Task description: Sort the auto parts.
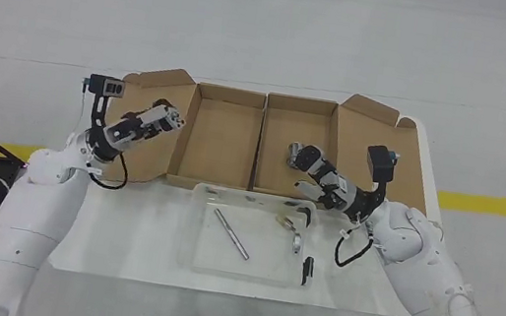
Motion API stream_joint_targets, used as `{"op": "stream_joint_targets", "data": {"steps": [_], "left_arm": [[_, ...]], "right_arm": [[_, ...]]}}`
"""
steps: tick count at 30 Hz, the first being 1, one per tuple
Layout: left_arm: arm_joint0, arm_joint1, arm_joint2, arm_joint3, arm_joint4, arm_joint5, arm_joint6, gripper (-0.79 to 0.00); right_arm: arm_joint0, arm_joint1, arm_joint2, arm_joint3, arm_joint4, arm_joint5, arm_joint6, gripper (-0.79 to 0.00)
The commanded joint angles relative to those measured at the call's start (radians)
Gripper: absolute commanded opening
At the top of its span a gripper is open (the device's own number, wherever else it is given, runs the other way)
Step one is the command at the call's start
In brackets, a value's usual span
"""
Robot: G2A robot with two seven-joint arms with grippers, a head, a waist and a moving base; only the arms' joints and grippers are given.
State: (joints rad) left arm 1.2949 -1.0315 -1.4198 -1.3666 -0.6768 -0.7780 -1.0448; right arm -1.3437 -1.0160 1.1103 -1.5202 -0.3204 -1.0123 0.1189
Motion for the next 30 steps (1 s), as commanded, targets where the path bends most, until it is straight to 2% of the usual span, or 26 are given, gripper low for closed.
{"op": "stream_joint_targets", "data": {"steps": [1,4,8,12,15,19,23,27,30], "left_arm": [[0.027,0.002,-0.027,-0.008,0.091,-0.082,0.085,-0.785],[0.052,-0.002,-0.037,-0.022,0.143,-0.131,0.161,-0.785],[0.065,-0.006,-0.034,-0.039,0.181,-0.131,0.214,-0.785],[0.063,-0.004,-0.025,-0.056,0.185,-0.118,0.191,-0.785],[0.063,-0.004,-0.025,-0.056,0.185,-0.118,0.191,-0.785],[0.064,-0.004,-0.029,-0.055,0.193,-0.117,0.197,-0.785],[0.070,-0.006,-0.088,-0.086,0.519,-0.133,0.345,-0.785],[0.053,-0.026,-0.043,-0.163,0.867,-0.038,0.521,-0.785],[0.011,-0.046,0.048,-0.181,1.091,0.060,0.616,-0.785]], "right_arm": [[0.000,0.000,0.000,0.000,0.000,0.000,0.000,-0.080],[0.000,0.000,0.000,0.000,0.000,0.000,0.000,-0.077],[0.000,0.000,0.000,0.000,0.000,0.000,0.000,-0.071],[0.000,0.000,0.000,0.000,0.000,0.000,0.000,-0.062],[0.000,0.000,0.000,0.000,0.000,0.000,0.000,0.000],[0.000,0.000,0.000,0.000,0.000,0.000,0.000,0.000],[0.000,0.000,0.000,0.000,0.000,0.000,0.000,0.000],[0.000,0.000,0.000,0.000,0.000,0.000,0.000,0.000],[0.000,0.000,0.000,0.000,0.000,0.000,0.000,0.000]]}}
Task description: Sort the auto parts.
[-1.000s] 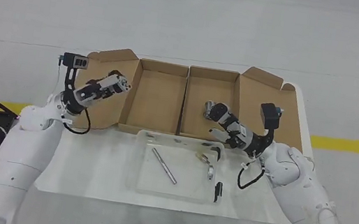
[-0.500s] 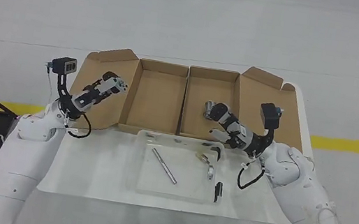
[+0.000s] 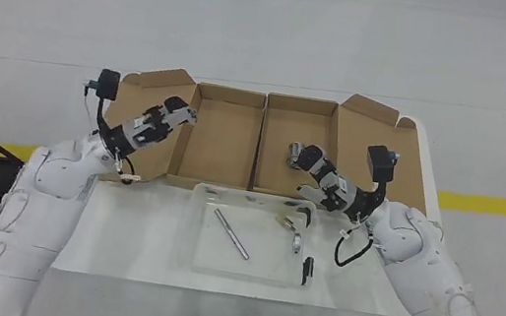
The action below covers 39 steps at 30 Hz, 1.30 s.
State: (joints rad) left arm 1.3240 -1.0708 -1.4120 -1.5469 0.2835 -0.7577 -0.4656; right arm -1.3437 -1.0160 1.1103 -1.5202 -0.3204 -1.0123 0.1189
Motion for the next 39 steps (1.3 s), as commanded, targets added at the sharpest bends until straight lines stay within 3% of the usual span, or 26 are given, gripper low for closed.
{"op": "stream_joint_targets", "data": {"steps": [1,7,14,23,28,30,32,33,39], "left_arm": [[-0.035,-0.013,0.073,0.005,0.186,0.065,0.056,-0.785],[-0.164,-0.049,0.253,0.102,0.413,0.205,0.088,-0.785],[-0.329,-0.101,0.427,0.316,0.505,0.340,0.042,-0.785],[-0.447,-0.149,0.520,0.521,0.512,0.446,-0.021,-0.785],[-0.470,-0.161,0.533,0.574,0.516,0.457,-0.018,-0.785],[-0.471,-0.163,0.533,0.581,0.518,0.453,-0.020,-0.625],[-0.469,-0.164,0.532,0.582,0.521,0.454,-0.023,-0.357],[-0.467,-0.163,0.531,0.580,0.522,0.453,-0.023,0.000],[-0.435,-0.151,0.485,0.532,0.484,0.413,-0.027,0.000]], "right_arm": [[0.000,0.000,0.000,0.000,0.000,0.000,0.000,0.000],[0.000,0.000,0.000,0.000,0.000,0.000,0.000,0.000],[0.000,0.000,0.000,0.000,0.000,0.000,0.000,0.000],[0.000,0.000,0.000,0.000,0.000,0.000,0.000,0.000],[0.000,0.000,0.000,0.000,0.000,0.000,0.000,0.000],[0.000,0.000,0.000,0.000,0.000,0.000,0.000,0.000],[0.000,0.000,0.000,0.000,0.000,0.000,0.000,0.000],[0.000,0.000,0.000,0.000,0.000,0.000,0.000,0.000],[0.000,0.000,0.000,0.000,0.000,0.000,0.000,0.000]]}}
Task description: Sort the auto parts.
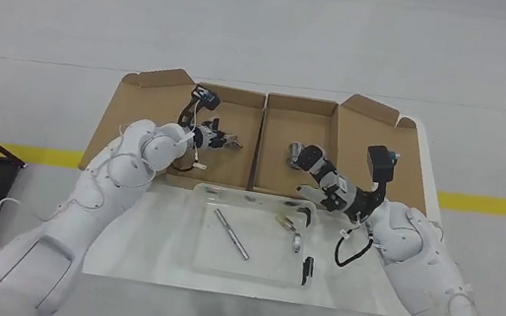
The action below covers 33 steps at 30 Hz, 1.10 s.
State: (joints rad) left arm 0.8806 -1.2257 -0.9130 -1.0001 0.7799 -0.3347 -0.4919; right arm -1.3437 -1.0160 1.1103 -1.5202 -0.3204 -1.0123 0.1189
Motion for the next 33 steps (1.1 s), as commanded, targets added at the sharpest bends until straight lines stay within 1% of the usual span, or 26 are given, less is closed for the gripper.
{"op": "stream_joint_targets", "data": {"steps": [1,2,11,13,14,17,20,23,26,27,33], "left_arm": [[0.023,0.009,-0.036,-0.036,-0.049,-0.032,-0.001,0.000],[0.033,0.014,-0.050,-0.049,-0.069,-0.045,-0.007,0.000],[0.034,0.014,-0.050,-0.052,-0.064,-0.045,-0.005,0.000],[0.043,0.019,-0.063,-0.073,-0.050,-0.044,0.002,0.000],[0.052,0.024,-0.082,-0.095,-0.069,-0.061,0.010,0.000],[0.104,0.048,-0.158,-0.173,-0.142,-0.159,-0.014,0.000],[0.180,0.078,-0.244,-0.277,-0.196,-0.237,-0.085,0.000],[0.263,0.105,-0.314,-0.379,-0.241,-0.287,-0.171,0.000],[0.337,0.123,-0.361,-0.460,-0.305,-0.333,-0.238,0.000],[0.352,0.126,-0.371,-0.476,-0.331,-0.346,-0.245,0.000],[0.352,0.126,-0.371,-0.476,-0.331,-0.346,-0.245,0.000]], "right_arm": [[0.000,0.000,0.000,0.000,0.000,0.000,0.000,0.000],[0.000,0.000,0.000,0.000,0.000,0.000,0.000,0.000],[0.000,0.000,0.000,0.000,0.000,0.000,0.000,0.000],[0.000,0.000,0.000,0.000,0.000,0.000,0.000,0.000],[0.000,0.000,0.000,0.000,0.000,0.000,0.000,0.000],[0.000,0.000,0.000,0.000,0.000,0.000,0.000,0.000],[0.000,0.000,0.000,0.000,0.000,0.000,0.000,0.000],[0.000,0.000,0.000,0.000,0.000,0.000,0.000,0.000],[0.000,0.000,0.000,0.000,0.000,0.000,0.000,0.000],[0.000,0.000,0.000,0.000,0.000,0.000,0.000,0.000],[0.000,0.000,0.000,0.000,0.000,0.000,0.000,0.000]]}}
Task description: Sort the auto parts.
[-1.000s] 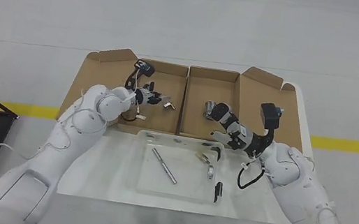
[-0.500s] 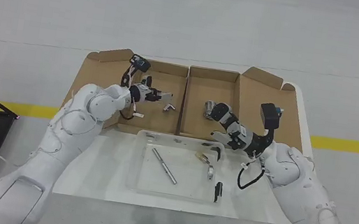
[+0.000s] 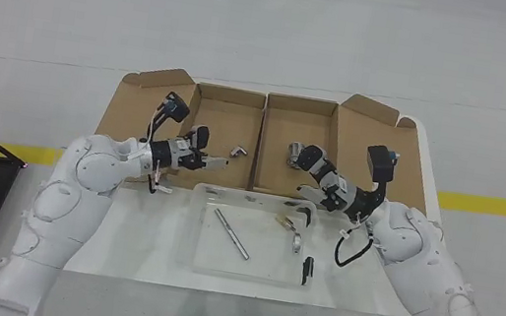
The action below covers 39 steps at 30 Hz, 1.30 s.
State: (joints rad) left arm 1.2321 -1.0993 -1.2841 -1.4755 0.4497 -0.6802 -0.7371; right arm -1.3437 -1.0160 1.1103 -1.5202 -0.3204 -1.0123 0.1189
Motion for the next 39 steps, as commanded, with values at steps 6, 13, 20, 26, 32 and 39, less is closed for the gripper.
{"op": "stream_joint_targets", "data": {"steps": [6,13,20,26,32,39], "left_arm": [[0.005,0.002,0.063,-0.056,0.072,-0.029,-0.056,0.000],[-0.002,-0.001,0.180,-0.138,0.228,-0.041,-0.139,0.000],[-0.041,-0.003,0.293,-0.157,0.343,-0.085,-0.254,0.000],[-0.078,-0.002,0.340,-0.138,0.342,-0.132,-0.268,-0.108],[-0.085,0.004,0.292,-0.165,0.326,-0.094,-0.143,0.000],[-0.085,0.007,0.310,-0.187,0.453,-0.089,-0.074,0.000]], "right_arm": [[0.000,0.000,0.000,0.000,0.000,0.000,0.000,0.000],[0.000,0.000,0.000,0.000,0.000,0.000,0.000,0.000],[0.000,0.000,0.000,0.000,0.000,0.000,0.000,0.000],[0.000,0.000,0.000,0.000,0.000,0.000,0.000,0.000],[0.000,0.000,0.000,0.000,0.000,0.000,0.000,0.000],[0.000,0.000,0.000,0.000,0.000,0.000,0.000,0.000]]}}
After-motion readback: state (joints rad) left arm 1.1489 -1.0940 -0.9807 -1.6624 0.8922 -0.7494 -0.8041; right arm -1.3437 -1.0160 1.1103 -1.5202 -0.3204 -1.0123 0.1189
